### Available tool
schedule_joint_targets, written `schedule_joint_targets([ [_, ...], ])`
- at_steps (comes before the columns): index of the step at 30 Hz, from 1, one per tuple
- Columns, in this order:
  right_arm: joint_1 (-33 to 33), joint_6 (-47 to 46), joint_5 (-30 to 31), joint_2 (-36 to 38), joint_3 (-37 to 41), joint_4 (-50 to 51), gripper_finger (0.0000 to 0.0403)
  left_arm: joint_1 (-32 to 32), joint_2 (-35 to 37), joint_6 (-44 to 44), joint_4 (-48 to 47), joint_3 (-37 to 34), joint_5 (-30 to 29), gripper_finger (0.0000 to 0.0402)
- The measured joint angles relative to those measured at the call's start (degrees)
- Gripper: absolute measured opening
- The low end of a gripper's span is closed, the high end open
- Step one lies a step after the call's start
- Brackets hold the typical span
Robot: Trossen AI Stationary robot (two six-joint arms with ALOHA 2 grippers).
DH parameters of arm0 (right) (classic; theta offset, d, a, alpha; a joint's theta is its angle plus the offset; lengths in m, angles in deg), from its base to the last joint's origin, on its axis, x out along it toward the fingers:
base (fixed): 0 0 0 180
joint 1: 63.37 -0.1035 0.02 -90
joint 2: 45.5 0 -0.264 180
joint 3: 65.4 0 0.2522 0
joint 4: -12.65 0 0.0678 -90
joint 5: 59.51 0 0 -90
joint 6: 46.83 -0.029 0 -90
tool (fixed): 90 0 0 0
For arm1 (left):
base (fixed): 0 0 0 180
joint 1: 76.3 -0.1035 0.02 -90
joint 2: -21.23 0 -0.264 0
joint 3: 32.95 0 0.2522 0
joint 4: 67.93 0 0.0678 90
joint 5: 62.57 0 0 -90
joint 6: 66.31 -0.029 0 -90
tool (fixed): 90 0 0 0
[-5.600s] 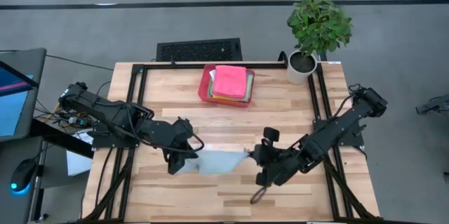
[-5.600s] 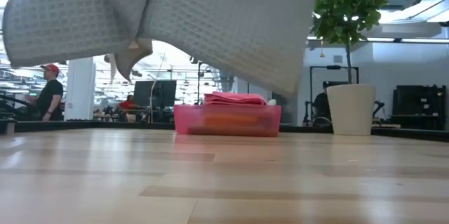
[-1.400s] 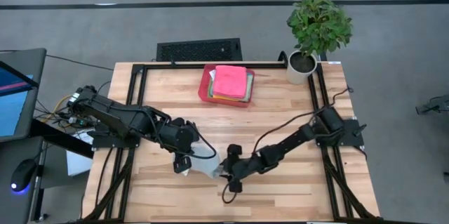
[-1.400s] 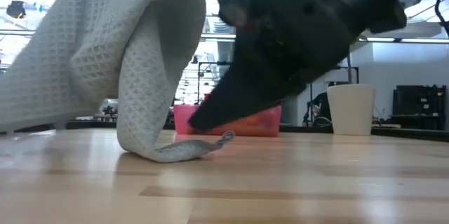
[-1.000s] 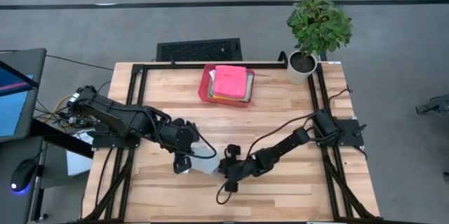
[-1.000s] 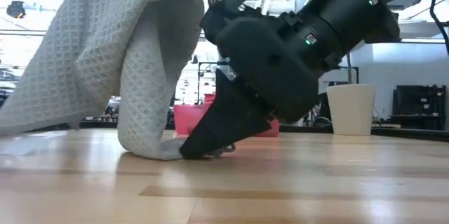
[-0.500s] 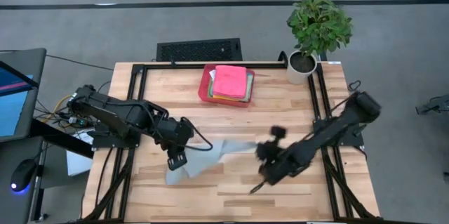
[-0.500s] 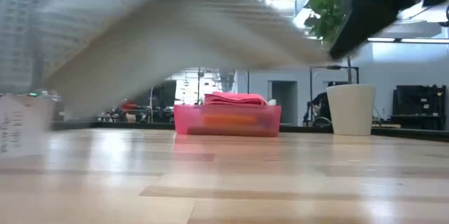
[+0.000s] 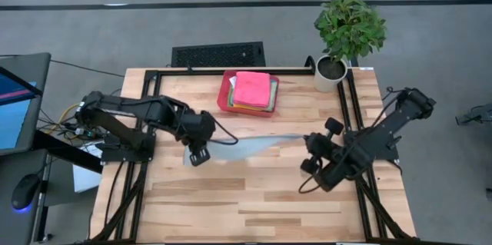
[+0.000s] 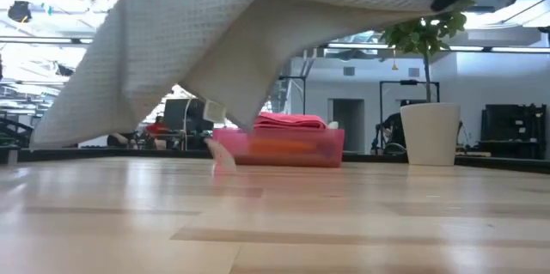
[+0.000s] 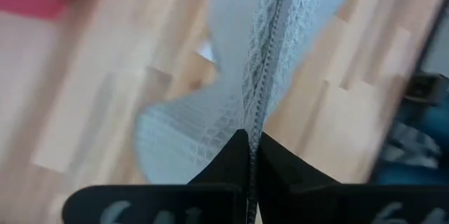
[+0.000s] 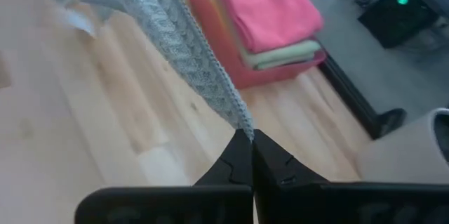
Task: Fold microfiber towels
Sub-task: Fold the gray microfiber cloth
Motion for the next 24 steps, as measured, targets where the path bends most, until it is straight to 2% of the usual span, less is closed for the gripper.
schedule_joint_targets([
  [5, 2.85, 1.92, 0.0, -0.08, 0.0, 0.09, 0.0012, -1.14, -0.02, -5.83, -1.56, 0.0, -11.27, 0.0],
  [8, 3.02, 2.02, -0.23, -1.41, 0.09, 0.0, 0.0012, -0.57, -0.02, -7.58, -1.27, 0.0, -14.21, 0.0001],
  [14, 2.89, 2.02, -0.86, -5.08, 0.09, 0.11, 0.0012, 1.18, -0.1, -11.7, 2.6, -0.02, -12.23, 0.0021],
  [24, 1.17, 1.64, -1.46, -5.53, 0.09, 0.19, 0.0012, 3.69, -8.09, -17.89, 1.29, -0.05, -7.99, 0.0084],
])
